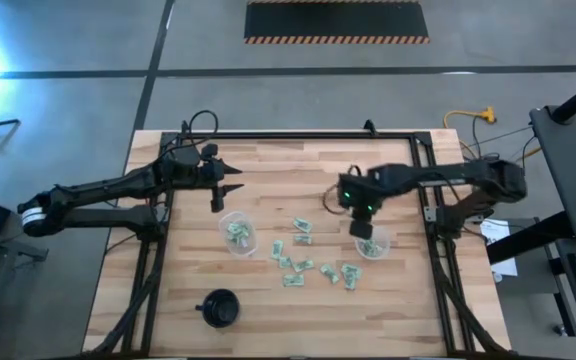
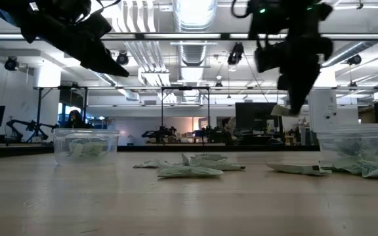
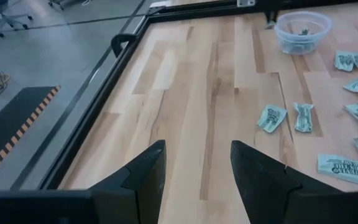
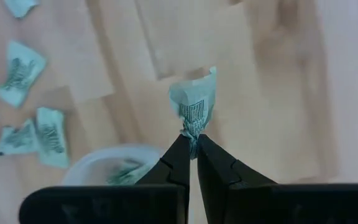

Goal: Pick and place Stevia / Truvia into bins
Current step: Put the stevia packet into the round transparent container, then put the stevia packet into the oval transparent container

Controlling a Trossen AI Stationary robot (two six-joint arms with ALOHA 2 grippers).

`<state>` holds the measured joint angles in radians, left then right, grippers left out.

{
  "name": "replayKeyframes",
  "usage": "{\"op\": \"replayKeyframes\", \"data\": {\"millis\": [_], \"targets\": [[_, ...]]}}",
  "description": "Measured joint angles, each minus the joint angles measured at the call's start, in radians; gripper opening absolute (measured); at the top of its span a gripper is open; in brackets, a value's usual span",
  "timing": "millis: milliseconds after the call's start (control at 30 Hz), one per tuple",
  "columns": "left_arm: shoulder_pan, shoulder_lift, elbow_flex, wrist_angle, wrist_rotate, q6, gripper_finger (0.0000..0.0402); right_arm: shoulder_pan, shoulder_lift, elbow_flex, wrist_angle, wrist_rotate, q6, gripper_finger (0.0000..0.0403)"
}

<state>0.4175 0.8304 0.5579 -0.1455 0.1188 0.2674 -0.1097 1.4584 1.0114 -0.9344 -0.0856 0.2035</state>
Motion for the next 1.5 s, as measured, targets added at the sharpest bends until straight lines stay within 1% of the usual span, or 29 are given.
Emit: {"op": "replayKeyframes", "data": {"millis": [133,267,433,600,733,1000,1100,1167,1233,1367,1500], "targets": [[0.000,0.001,0.000,0.006,0.000,-0.008,0.0164,0.107,-0.095,-0.114,0.055,0.003,0.125,0.0009],[0.000,0.008,0.000,0.014,0.000,-0.027,0.0164,0.190,-0.167,-0.188,0.079,0.014,0.237,0.0009],[-0.001,0.029,0.000,0.050,0.000,-0.051,0.0164,0.257,-0.227,-0.257,0.128,0.012,0.340,0.0009],[-0.001,0.065,0.000,0.096,0.000,-0.071,0.0164,0.283,-0.240,-0.302,0.149,0.044,0.406,0.0014],[-0.002,0.101,0.002,0.114,0.000,-0.078,0.0164,0.283,-0.239,-0.318,0.137,0.056,0.426,0.0039],[-0.002,0.150,0.018,0.118,0.007,-0.075,0.0164,0.283,-0.241,-0.312,0.128,0.058,0.418,0.0109],[-0.011,0.161,0.018,0.120,0.087,-0.028,0.0164,0.282,-0.244,-0.302,0.127,0.059,0.401,0.0126],[-0.026,0.168,0.018,0.147,0.167,-0.021,0.0164,0.283,-0.255,-0.294,0.127,0.060,0.392,0.0133],[-0.050,0.175,0.018,0.188,0.213,-0.021,0.0164,0.283,-0.273,-0.286,0.128,0.065,0.382,0.0136],[-0.141,0.190,0.037,0.192,0.210,-0.016,0.0164,0.302,-0.328,-0.278,0.133,0.138,0.369,0.0139],[-0.263,0.219,0.048,0.188,0.152,0.006,0.0164,0.331,-0.388,-0.281,0.133,0.263,0.365,0.0139]]}}
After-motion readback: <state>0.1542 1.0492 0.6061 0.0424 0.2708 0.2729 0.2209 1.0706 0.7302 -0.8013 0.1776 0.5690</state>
